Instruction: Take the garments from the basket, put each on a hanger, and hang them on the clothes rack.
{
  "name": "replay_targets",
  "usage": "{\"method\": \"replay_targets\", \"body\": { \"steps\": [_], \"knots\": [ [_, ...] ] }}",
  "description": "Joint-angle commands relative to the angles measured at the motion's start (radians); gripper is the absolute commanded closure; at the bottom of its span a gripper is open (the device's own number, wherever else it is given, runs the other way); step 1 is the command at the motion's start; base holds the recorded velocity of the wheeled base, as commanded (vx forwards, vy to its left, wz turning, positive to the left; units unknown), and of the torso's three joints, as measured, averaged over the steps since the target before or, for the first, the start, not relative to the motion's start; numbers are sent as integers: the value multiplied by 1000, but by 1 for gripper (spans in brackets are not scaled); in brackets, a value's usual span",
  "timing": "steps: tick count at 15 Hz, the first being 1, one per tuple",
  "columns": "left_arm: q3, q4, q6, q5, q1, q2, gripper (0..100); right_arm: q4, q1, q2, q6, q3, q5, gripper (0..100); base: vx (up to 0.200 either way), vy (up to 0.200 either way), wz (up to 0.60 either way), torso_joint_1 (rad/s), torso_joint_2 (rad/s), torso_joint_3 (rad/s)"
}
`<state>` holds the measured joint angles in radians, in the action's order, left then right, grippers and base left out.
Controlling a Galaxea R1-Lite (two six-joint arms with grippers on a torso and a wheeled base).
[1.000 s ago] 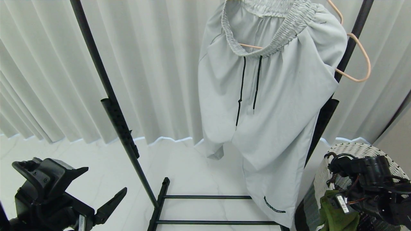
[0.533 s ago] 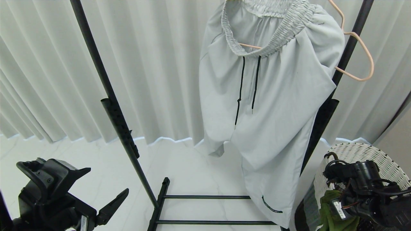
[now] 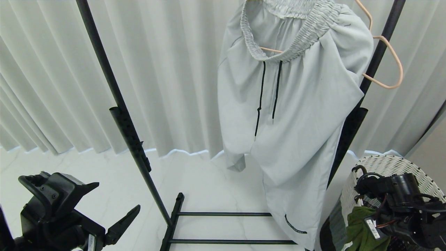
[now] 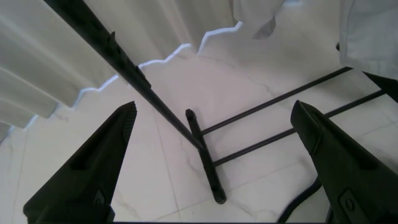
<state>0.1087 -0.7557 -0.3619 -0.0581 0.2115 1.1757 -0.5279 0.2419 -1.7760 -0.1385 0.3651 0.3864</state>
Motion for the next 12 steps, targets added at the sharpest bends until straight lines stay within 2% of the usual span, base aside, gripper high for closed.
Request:
{"method": "replay_targets", "body": {
  "steps": [1, 3, 7, 9, 11, 12],
  "knots": [
    [2, -1, 0, 0, 0, 1, 0, 23, 0, 76, -1, 14, 0, 100, 0, 0, 0, 0, 0, 0],
    [2, -1, -2, -2, 0, 1, 0, 85, 0, 159, -1, 66, 0, 100, 0, 0, 0, 0, 0, 0],
    [2, -1, -2, -2, 22, 8, 0, 341, 11, 340, -1, 268, -9, 100, 0, 0, 0, 0, 0, 0],
    [3, -4, -2, -2, 25, 18, 0, 493, 54, 444, -1, 402, -11, 100, 0, 0, 0, 0, 0, 0],
    [6, -4, -9, -2, 25, 18, 0, 585, 114, 500, -1, 491, -11, 100, 0, 0, 0, 0, 0, 0],
    [6, -4, -20, 0, 25, 18, 0, 609, 151, 515, -1, 525, -11, 100, -200, 0, 0, 2, 2, 2]
  ]
}}
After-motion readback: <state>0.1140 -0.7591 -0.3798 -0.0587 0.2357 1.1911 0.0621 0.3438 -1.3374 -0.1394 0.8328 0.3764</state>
